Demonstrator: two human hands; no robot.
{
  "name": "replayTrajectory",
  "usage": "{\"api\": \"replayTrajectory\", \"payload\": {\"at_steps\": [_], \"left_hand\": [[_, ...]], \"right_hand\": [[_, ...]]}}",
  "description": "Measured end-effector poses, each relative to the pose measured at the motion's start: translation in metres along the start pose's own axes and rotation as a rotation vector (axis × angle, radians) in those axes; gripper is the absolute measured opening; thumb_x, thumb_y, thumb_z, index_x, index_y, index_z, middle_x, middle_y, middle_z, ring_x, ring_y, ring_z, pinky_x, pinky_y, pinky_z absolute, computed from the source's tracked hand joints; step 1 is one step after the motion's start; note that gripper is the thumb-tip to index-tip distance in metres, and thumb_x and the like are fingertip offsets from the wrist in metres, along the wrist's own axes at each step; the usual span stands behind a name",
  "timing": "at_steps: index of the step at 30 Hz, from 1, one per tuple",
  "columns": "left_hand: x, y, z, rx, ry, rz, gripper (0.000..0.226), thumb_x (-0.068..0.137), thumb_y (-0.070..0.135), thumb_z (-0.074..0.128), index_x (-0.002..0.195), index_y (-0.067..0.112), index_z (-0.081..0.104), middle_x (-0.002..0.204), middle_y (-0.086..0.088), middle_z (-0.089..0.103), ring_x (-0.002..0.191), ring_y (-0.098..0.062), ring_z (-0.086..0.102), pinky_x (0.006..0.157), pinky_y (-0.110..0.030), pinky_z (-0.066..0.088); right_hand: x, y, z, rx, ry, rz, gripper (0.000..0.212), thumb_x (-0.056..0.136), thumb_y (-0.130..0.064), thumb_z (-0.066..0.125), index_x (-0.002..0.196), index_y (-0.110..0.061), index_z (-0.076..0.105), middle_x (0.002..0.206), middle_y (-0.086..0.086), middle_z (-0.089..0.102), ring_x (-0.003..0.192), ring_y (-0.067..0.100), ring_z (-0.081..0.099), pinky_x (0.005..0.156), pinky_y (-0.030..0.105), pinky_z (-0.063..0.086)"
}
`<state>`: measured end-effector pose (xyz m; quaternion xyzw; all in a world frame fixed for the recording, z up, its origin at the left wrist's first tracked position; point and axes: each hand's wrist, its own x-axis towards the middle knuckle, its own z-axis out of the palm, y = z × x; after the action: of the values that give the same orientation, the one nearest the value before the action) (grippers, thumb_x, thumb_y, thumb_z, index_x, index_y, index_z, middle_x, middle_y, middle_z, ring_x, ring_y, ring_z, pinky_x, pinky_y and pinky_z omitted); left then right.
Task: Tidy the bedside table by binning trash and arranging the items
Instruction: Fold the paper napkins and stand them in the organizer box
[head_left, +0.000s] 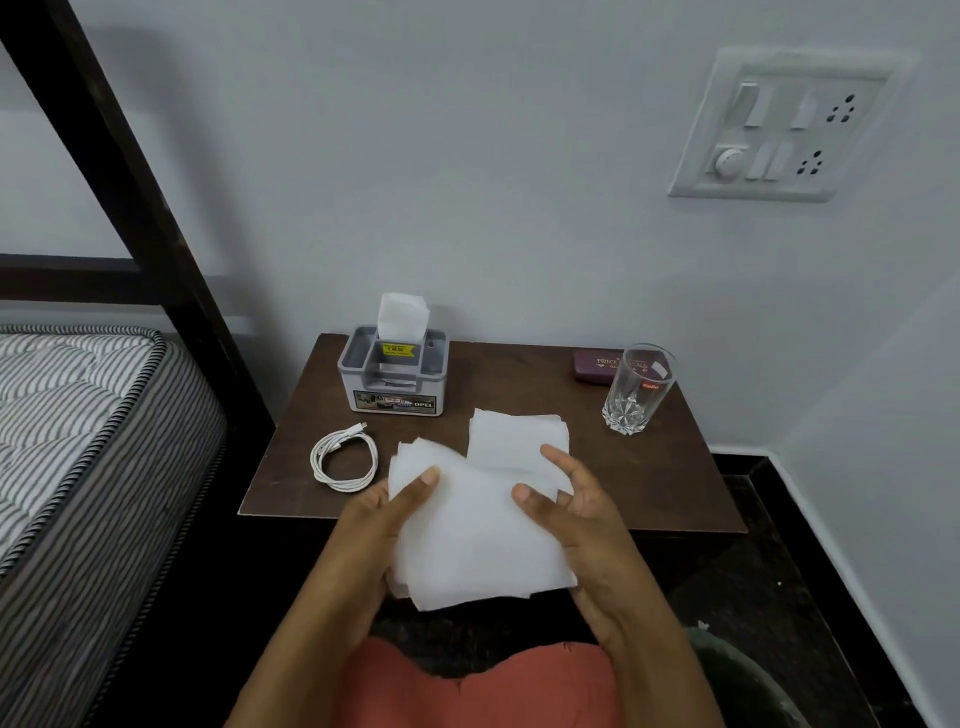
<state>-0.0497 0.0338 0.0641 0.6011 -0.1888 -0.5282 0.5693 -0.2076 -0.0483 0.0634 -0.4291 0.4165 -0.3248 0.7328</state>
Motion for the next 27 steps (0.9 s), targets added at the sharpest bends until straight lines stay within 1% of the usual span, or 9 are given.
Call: {"api": "replayTrajectory", "payload": {"at_steps": [2,4,7,9,11,15,18,22,27], "left_hand": [[0.002,0.000,-0.003,0.056,0.046,0.084,0.030,0.084,0.020,0.064,0.112,0.010,0.066,0.096,-0.013,0.075,0.093,-0.031,0.069,0.087,-0.049,0.051],[0.006,0.000,-0.005,0.096,0.124,0.141,0.040,0.083,0.012,0.066,0.123,0.015,0.059,0.092,-0.013,0.075,0.088,-0.027,0.071,0.081,-0.041,0.055],[0.009,0.000,-0.009,0.143,0.165,0.196,0.052,0.085,0.013,0.065,0.132,0.030,0.051,0.086,-0.014,0.067,0.081,-0.021,0.065,0.071,-0.034,0.052],[0.006,0.002,-0.011,0.166,0.108,0.233,0.034,0.088,0.012,0.060,0.117,0.028,0.064,0.095,-0.007,0.071,0.088,-0.017,0.064,0.075,-0.028,0.050],[0.002,0.006,-0.011,0.208,0.064,0.239,0.022,0.086,0.012,0.062,0.101,0.023,0.073,0.095,0.004,0.076,0.091,-0.010,0.067,0.073,-0.019,0.052],[-0.001,0.007,-0.009,0.398,0.093,0.305,0.033,0.067,0.011,0.080,0.090,0.034,0.071,0.076,0.028,0.071,0.076,0.009,0.065,0.062,-0.007,0.050],[0.000,0.005,-0.009,0.592,0.215,0.384,0.032,0.063,0.019,0.084,0.086,0.037,0.071,0.069,0.017,0.067,0.066,0.005,0.059,0.059,-0.004,0.043],[0.002,0.003,-0.011,0.684,0.265,0.484,0.019,0.067,0.020,0.081,0.072,0.035,0.071,0.083,0.012,0.065,0.079,0.001,0.058,0.061,-0.008,0.043],[0.006,0.004,-0.020,0.777,0.218,0.520,0.013,0.068,0.021,0.080,0.068,0.031,0.072,0.106,0.020,0.053,0.102,0.008,0.049,0.074,-0.010,0.038]], "right_hand": [[0.001,-0.001,-0.001,-0.030,0.014,-0.075,0.056,0.083,-0.007,0.066,0.129,-0.030,0.045,0.096,0.005,0.075,0.089,0.020,0.071,0.077,0.037,0.057],[0.001,-0.001,-0.001,-0.095,0.011,-0.133,0.057,0.084,-0.008,0.065,0.129,-0.035,0.044,0.098,0.000,0.075,0.092,0.019,0.071,0.080,0.039,0.057],[-0.003,-0.002,0.000,-0.168,-0.065,-0.176,0.052,0.084,-0.006,0.065,0.124,-0.037,0.053,0.106,-0.008,0.071,0.100,0.005,0.066,0.081,0.025,0.056],[-0.005,-0.004,-0.001,-0.212,-0.105,-0.173,0.042,0.083,-0.005,0.066,0.117,-0.031,0.062,0.110,-0.013,0.068,0.100,0.000,0.065,0.079,0.019,0.054],[-0.007,-0.005,-0.004,-0.266,-0.106,-0.161,0.033,0.082,-0.007,0.068,0.107,-0.028,0.069,0.109,-0.011,0.069,0.099,0.004,0.066,0.080,0.021,0.055],[-0.008,-0.005,-0.005,-0.385,-0.064,-0.208,0.034,0.081,-0.003,0.068,0.101,-0.030,0.070,0.107,-0.014,0.067,0.095,0.004,0.065,0.077,0.021,0.056],[-0.004,-0.001,-0.003,-0.610,0.056,-0.344,0.035,0.079,-0.002,0.068,0.095,-0.034,0.067,0.103,-0.017,0.064,0.091,0.002,0.062,0.075,0.018,0.054],[0.000,0.000,-0.002,-0.791,0.154,-0.486,0.031,0.076,-0.003,0.072,0.079,-0.033,0.065,0.088,-0.018,0.060,0.089,-0.003,0.057,0.072,0.010,0.047],[-0.004,-0.007,-0.003,-0.881,0.147,-0.507,0.017,0.078,-0.013,0.070,0.074,-0.029,0.068,0.101,-0.020,0.051,0.103,-0.006,0.045,0.077,0.007,0.039]]}}
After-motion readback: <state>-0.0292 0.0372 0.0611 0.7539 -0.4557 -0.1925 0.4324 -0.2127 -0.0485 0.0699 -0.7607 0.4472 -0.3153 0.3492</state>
